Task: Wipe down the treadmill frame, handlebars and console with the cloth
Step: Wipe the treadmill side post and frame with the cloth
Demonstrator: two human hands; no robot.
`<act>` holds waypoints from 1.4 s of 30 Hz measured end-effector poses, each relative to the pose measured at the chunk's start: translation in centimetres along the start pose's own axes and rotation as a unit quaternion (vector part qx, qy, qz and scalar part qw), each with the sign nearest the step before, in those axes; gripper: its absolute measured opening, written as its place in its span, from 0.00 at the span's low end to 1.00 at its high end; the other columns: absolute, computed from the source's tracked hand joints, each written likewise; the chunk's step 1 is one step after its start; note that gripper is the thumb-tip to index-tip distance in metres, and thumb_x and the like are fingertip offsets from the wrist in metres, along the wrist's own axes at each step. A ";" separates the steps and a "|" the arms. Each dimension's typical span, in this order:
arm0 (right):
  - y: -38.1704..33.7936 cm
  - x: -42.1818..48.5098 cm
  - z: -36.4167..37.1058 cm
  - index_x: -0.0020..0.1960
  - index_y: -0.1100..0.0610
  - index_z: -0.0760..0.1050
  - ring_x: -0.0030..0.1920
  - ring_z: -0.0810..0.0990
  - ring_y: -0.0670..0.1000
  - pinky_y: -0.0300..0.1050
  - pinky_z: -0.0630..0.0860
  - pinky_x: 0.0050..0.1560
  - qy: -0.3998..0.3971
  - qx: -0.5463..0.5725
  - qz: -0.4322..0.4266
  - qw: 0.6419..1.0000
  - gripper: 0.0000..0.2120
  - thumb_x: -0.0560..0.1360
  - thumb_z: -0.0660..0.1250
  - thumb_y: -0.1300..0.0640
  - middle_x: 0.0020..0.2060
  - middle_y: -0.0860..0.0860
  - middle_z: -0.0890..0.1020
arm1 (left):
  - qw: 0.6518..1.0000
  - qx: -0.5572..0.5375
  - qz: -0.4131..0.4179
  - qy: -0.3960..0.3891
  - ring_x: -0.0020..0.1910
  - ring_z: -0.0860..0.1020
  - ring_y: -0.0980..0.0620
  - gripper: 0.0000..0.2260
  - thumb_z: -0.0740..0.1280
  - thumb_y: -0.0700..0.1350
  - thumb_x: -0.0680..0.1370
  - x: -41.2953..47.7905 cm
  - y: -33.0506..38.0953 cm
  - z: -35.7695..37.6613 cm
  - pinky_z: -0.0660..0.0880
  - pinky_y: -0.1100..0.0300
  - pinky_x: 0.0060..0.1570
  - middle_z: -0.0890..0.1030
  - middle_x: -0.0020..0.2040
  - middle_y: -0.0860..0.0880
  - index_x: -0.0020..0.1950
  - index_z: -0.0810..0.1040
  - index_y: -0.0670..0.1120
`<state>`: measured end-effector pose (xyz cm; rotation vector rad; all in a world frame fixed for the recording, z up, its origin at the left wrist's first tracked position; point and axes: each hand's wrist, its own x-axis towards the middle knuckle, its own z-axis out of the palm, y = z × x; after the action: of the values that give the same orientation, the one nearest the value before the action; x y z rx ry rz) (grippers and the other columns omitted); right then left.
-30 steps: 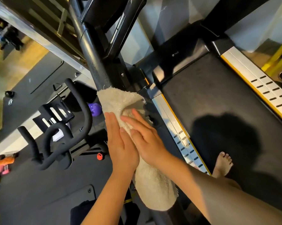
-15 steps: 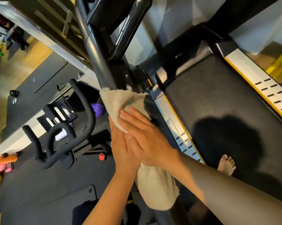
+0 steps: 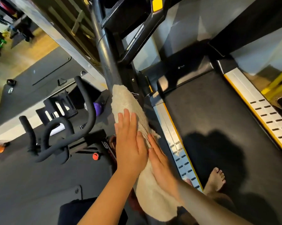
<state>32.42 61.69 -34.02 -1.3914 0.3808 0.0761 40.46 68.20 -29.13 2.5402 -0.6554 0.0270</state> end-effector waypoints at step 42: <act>-7.5 -0.8 -2.8 0.73 0.34 0.55 0.72 0.62 0.35 0.41 0.57 0.74 -0.111 -0.203 -0.074 0.970 0.28 0.74 0.54 0.32 0.71 0.32 0.63 | 0.978 0.137 -0.149 -0.057 0.76 0.31 0.36 0.38 0.54 0.51 0.80 -6.7 3.8 1.1 0.40 0.40 0.76 0.33 0.77 0.35 0.77 0.32 0.37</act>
<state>33.15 57.69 -27.10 -1.7917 0.0731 0.1929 32.67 67.85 -29.27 2.9001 -0.3229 -0.1417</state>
